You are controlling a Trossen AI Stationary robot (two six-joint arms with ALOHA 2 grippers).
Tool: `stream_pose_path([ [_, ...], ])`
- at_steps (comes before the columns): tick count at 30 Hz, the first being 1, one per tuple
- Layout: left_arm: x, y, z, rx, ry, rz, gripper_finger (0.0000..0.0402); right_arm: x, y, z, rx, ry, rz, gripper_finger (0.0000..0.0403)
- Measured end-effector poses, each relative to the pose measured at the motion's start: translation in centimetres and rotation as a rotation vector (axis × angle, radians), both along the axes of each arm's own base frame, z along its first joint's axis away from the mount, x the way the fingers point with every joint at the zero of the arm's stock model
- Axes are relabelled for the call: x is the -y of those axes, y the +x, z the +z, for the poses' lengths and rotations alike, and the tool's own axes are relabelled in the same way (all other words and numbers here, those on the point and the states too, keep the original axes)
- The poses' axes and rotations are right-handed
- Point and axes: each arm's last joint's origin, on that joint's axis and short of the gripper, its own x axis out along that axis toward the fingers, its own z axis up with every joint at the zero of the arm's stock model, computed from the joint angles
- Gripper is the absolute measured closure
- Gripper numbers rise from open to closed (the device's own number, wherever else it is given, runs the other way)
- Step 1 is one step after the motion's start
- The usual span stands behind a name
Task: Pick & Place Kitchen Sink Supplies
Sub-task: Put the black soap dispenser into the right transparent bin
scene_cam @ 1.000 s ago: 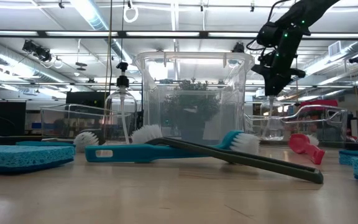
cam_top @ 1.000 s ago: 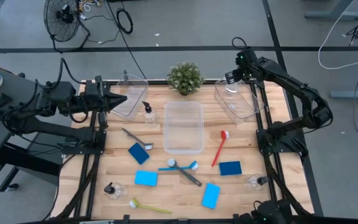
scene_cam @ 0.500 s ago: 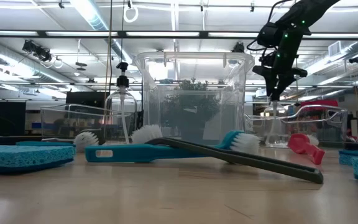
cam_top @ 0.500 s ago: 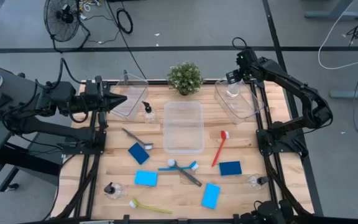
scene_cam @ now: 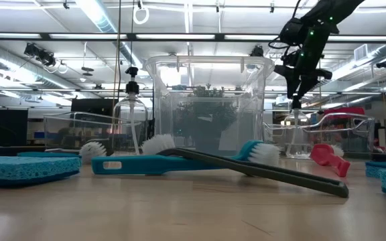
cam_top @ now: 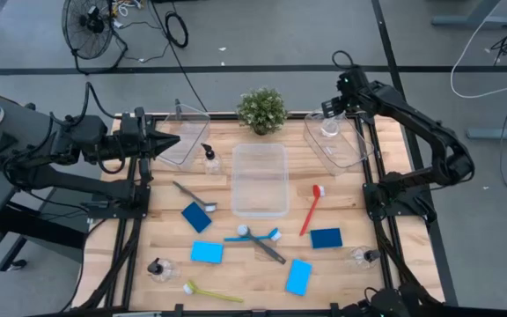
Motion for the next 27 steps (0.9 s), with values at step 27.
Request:
stream_pose_path([
  [27,0.0,0.0,0.0,-0.002,0.007,-0.001,0.0385,-4.3,-2.4,2.4,0.084,0.105,0.112,0.0114],
])
